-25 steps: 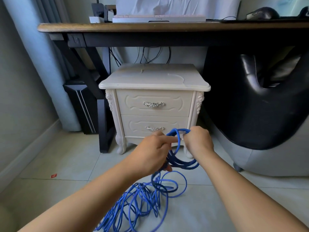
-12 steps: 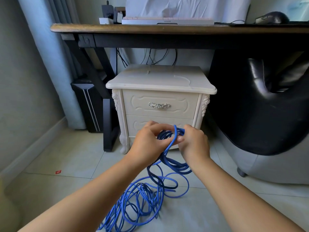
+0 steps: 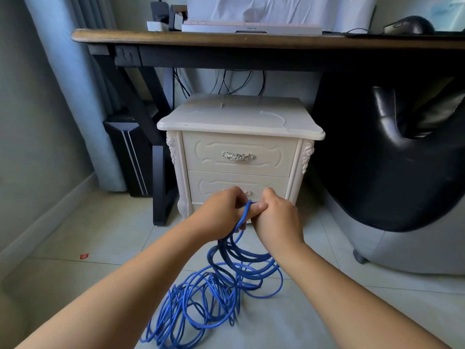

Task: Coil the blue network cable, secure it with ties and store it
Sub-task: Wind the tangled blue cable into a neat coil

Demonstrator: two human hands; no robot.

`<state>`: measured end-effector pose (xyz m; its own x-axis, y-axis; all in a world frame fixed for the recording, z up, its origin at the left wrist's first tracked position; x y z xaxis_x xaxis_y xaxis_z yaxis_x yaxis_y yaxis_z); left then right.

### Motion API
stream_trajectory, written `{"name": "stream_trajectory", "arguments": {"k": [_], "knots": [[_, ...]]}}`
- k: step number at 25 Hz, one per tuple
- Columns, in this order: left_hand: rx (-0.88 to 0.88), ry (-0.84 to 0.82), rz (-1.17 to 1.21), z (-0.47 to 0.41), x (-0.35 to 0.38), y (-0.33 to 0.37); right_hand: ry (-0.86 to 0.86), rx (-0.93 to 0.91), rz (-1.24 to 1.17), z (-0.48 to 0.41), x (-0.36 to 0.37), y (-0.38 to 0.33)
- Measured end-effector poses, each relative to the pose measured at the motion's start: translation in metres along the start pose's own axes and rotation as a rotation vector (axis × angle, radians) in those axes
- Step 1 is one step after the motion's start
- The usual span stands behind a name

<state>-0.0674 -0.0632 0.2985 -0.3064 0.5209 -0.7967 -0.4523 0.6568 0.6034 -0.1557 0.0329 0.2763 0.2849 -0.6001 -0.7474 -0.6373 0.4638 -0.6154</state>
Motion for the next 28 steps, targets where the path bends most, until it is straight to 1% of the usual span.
{"name": "stream_trajectory", "arguments": {"k": [3,5,7,8,9,10,11,13,14,16,17,18,19,20,21,22,23,24,26,28], "knots": [[0.120,-0.034,-0.076,-0.001,0.001,-0.003,-0.051,0.080,-0.215,-0.003,0.000,-0.001],[0.214,-0.011,-0.097,0.000,-0.001,-0.006,-0.236,0.131,-0.359,-0.008,0.003,0.002],[0.276,-0.008,-0.112,0.001,-0.003,-0.009,-0.482,0.214,-0.595,-0.012,-0.002,0.006],[0.288,-0.007,-0.134,0.002,-0.005,-0.010,-0.573,0.249,-0.706,-0.014,-0.007,0.009],[0.286,0.008,-0.162,0.002,-0.006,-0.010,-0.626,0.262,-0.762,-0.018,-0.014,0.011],[0.274,0.040,-0.189,0.000,-0.009,-0.012,-0.638,0.247,-0.734,-0.021,-0.021,0.015],[0.249,0.090,-0.210,-0.002,-0.013,-0.014,-0.618,0.222,-0.643,-0.024,-0.029,0.019],[0.142,0.253,-0.198,-0.012,-0.025,-0.027,-0.599,0.188,-0.450,-0.025,-0.037,0.028],[0.055,0.345,-0.113,-0.017,-0.031,-0.036,-0.620,0.204,-0.371,-0.025,-0.040,0.033],[-0.085,0.506,0.213,-0.021,-0.041,-0.054,-0.716,0.247,-0.189,-0.020,-0.041,0.041],[-0.118,0.560,0.372,-0.022,-0.044,-0.059,-0.745,0.250,-0.092,-0.020,-0.040,0.046],[-0.126,0.579,0.479,-0.021,-0.046,-0.060,-0.726,0.242,-0.044,-0.021,-0.039,0.048],[-0.105,0.564,0.546,-0.020,-0.047,-0.058,-0.639,0.227,-0.078,-0.023,-0.038,0.049],[-0.063,0.530,0.579,-0.020,-0.046,-0.054,-0.498,0.236,-0.238,-0.026,-0.038,0.048],[-0.016,0.495,0.577,-0.018,-0.044,-0.048,-0.364,0.245,-0.468,-0.028,-0.039,0.044],[0.028,0.461,0.557,-0.017,-0.040,-0.041,-0.292,0.246,-0.690,-0.030,-0.040,0.038],[0.074,0.426,0.539,-0.016,-0.036,-0.034,-0.292,0.213,-0.867,-0.031,-0.039,0.032],[0.112,0.391,0.527,-0.015,-0.033,-0.029,-0.334,0.172,-0.964,-0.031,-0.038,0.025],[0.171,0.346,0.498,-0.014,-0.029,-0.020,-0.457,0.091,-1.024,-0.027,-0.031,0.012],[0.181,0.372,0.495,-0.012,-0.028,-0.017,-0.508,0.089,-1.064,-0.023,-0.024,0.004]]}}
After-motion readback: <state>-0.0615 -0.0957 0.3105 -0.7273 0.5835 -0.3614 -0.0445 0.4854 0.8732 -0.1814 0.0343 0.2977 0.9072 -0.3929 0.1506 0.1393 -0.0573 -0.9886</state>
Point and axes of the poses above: each hand's wrist, its own z-axis away from the middle knuckle, its own x-axis out of the palm, y = z × x, the point moved 1 cm from there along -z, towards the middle knuckle, and after that the axes turned 9 degrees about -z, right-handed, at the moved point
